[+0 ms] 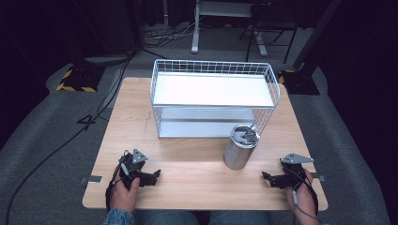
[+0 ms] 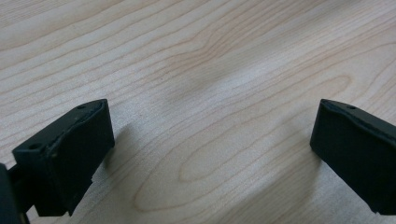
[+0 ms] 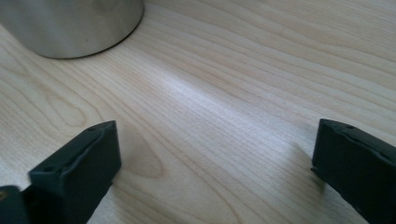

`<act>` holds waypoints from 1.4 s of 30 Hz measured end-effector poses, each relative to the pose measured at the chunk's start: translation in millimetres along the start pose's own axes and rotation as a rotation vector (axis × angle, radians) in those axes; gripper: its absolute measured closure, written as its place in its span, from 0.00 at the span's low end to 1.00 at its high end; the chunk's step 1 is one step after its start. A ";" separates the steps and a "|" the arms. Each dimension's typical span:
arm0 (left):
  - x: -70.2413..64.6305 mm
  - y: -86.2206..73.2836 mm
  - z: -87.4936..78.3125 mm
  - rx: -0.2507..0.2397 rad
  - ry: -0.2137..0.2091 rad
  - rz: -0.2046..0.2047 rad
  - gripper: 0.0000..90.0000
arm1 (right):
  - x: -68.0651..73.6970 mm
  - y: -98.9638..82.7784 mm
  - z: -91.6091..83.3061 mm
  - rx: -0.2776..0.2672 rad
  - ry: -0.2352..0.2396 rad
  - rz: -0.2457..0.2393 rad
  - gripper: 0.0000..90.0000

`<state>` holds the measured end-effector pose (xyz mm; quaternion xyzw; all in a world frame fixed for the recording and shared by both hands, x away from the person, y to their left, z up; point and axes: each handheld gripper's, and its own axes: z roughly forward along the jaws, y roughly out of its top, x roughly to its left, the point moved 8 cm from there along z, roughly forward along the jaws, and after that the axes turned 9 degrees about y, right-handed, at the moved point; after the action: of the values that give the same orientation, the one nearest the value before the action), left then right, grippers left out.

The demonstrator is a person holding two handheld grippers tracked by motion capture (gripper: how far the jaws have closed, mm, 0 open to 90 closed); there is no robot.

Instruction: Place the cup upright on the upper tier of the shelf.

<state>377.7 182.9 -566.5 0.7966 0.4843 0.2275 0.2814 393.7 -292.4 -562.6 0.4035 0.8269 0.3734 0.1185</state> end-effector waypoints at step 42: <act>0.6 1.5 1.5 0.002 0.013 -0.019 0.00 | 40.7 63.6 -61.6 -0.219 0.108 -0.066 0.00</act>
<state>379.8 182.5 -566.6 0.7908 0.4938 0.2293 0.2796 373.6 -268.6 -470.2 0.3401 0.7990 0.4787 0.1295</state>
